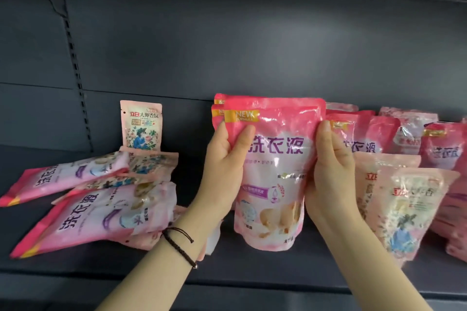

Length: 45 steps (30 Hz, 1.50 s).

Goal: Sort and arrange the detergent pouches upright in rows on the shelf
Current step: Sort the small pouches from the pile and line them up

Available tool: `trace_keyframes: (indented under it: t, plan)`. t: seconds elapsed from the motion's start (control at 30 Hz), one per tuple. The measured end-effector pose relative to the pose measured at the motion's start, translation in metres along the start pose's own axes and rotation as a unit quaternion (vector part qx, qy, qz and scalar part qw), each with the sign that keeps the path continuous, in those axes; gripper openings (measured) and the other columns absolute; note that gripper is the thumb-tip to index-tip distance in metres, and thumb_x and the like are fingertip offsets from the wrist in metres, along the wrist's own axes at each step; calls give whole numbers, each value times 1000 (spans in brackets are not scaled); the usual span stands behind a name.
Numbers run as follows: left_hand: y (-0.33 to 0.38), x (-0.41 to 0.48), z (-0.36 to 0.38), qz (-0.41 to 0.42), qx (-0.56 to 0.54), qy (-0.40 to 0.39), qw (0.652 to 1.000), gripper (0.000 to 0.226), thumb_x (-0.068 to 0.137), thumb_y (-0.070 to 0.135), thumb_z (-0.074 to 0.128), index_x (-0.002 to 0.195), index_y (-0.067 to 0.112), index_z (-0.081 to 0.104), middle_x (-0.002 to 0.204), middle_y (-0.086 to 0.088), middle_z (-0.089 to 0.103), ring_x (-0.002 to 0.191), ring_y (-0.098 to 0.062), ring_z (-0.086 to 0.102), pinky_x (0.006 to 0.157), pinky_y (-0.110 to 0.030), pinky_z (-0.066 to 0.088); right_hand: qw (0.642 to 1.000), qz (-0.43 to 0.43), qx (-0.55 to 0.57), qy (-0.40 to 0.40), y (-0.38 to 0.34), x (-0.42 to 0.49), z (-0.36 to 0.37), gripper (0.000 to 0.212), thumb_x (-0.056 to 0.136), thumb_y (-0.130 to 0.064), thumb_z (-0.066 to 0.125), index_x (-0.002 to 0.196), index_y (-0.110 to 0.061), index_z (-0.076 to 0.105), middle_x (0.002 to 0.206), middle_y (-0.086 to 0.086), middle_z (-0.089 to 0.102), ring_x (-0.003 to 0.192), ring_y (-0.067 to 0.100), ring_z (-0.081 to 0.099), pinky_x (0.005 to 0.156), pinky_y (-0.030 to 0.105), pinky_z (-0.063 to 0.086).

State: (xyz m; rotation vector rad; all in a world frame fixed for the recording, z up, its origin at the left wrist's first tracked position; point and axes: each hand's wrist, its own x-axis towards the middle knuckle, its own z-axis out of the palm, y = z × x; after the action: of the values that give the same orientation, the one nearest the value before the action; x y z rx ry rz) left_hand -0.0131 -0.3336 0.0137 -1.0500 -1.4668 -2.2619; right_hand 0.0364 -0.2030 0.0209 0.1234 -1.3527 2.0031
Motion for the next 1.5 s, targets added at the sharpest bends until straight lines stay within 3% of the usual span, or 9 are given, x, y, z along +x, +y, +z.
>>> trace_keyframes:
  t: [0.23, 0.47, 0.63, 0.8, 0.87, 0.97, 1.03, 1.23, 1.5]
  plan:
    - [-19, -28, 1, -26, 78, 10, 997, 19, 95, 40, 50, 112, 36, 58, 106, 13, 69, 100, -1, 64, 77, -12, 50, 990, -5, -135, -37, 32, -29, -40, 28, 95, -50, 45, 97, -33, 67, 99, -7, 70, 94, 7, 65, 81, 24, 53]
    - [-27, -101, -5, -96, 296, -41, 950, 87, 80, 39, 69, 142, 57, 10, 135, 30, 47, 122, 8, 48, 92, -11, 46, 968, 58, -204, -131, 50, -74, -59, 54, 77, -44, 66, 127, -39, 45, 107, -24, 68, 96, 0, 67, 73, 12, 53]
    - [-27, -107, 0, -101, 359, -14, 928, 95, 85, 32, 68, 136, 60, -7, 146, 20, 34, 131, 6, 36, 109, -32, 40, 964, 52, -219, -142, 52, -73, -57, 51, 76, -35, 64, 122, -40, 43, 104, -27, 67, 95, -2, 67, 70, 9, 52]
    - [-24, -107, -5, -132, 383, -50, 913, 96, 87, 46, 62, 129, 65, -23, 144, 34, 19, 130, 14, 25, 109, -17, 32, 933, 85, -315, -152, 44, -72, -61, 60, 71, -43, 64, 126, -41, 40, 103, -21, 69, 95, -9, 65, 69, 7, 50]
    - [-15, -105, -12, -161, 412, -90, 892, 96, 89, 48, 58, 124, 67, -29, 136, 37, 19, 121, 18, 27, 98, -7, 28, 867, 65, -468, -158, 29, -70, -65, 58, 71, -61, 56, 123, -48, 35, 107, -24, 63, 87, -10, 64, 68, 8, 50]
    - [18, -97, -36, -112, 519, -163, 831, 72, 93, 53, 46, 142, 55, -8, 144, 26, 32, 119, 9, 40, 93, -12, 36, 616, 8, -752, -234, -2, -62, -64, 42, 83, -75, 37, 116, -49, 37, 106, -22, 61, 90, -3, 62, 75, 19, 53]
    - [49, -89, -57, -44, 591, -198, 781, 46, 94, 55, 39, 136, 50, 20, 132, 20, 47, 111, 1, 47, 81, -17, 41, 512, -48, -817, -259, -20, -60, -52, 43, 87, -71, 32, 112, -41, 49, 99, -18, 63, 89, 0, 63, 75, 22, 54]
    - [114, -54, -122, 135, 743, -285, 590, 29, 86, 48, 28, 84, 29, 50, 83, 9, 59, 78, -14, 51, 61, -29, 36, 425, -189, -815, -345, -43, -72, 47, 36, 95, -53, 29, 117, -33, 50, 100, -10, 64, 89, 15, 66, 67, 25, 49]
    - [132, -14, -246, 139, 820, -312, 459, 30, 89, 45, 40, 98, 24, 59, 82, 4, 60, 81, -20, 56, 60, -29, 31, 340, -268, -820, -374, 8, -66, 168, 36, 97, -41, 40, 120, -20, 59, 107, 4, 66, 94, 28, 65, 64, 31, 46]
